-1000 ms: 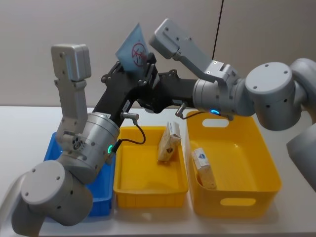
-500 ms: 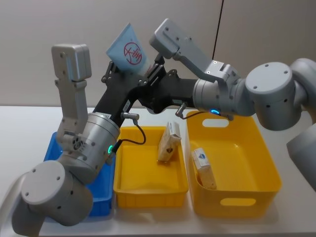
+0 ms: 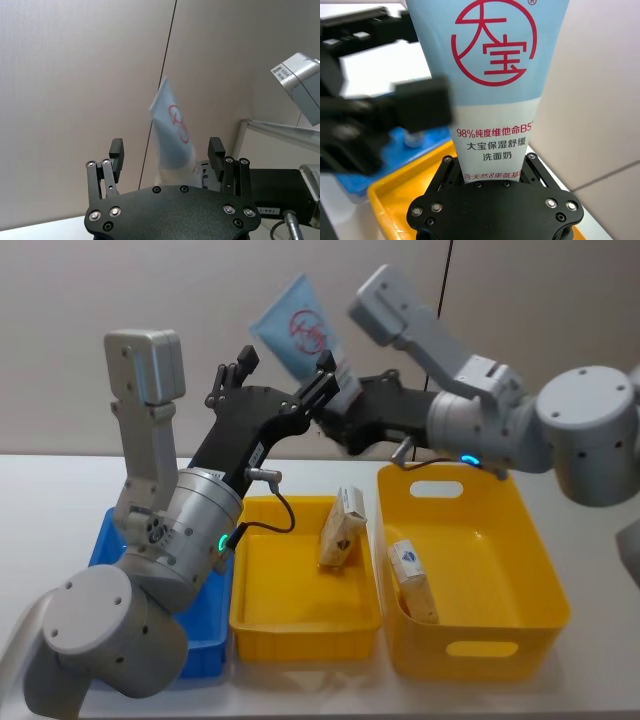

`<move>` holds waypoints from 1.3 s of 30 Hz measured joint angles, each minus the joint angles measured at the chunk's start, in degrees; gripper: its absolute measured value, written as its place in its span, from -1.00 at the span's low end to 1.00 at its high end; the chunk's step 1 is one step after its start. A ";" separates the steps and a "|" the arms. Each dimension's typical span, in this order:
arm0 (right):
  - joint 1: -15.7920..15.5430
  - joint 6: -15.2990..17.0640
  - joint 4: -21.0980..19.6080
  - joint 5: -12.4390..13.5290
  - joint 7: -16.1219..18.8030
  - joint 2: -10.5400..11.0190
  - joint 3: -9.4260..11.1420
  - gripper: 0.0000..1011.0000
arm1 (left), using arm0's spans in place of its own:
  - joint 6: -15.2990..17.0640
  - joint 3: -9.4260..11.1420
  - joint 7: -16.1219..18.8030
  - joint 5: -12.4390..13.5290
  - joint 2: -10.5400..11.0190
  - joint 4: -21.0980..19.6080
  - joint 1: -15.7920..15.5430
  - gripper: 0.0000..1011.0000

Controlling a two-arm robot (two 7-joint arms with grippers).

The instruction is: Bimanual collaborative sorting of washing and personal care products

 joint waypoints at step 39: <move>-1.16 20.26 6.09 1.01 -2.23 4.95 8.19 -0.50 | -0.01 -0.04 0.07 0.00 0.00 0.02 0.00 0.98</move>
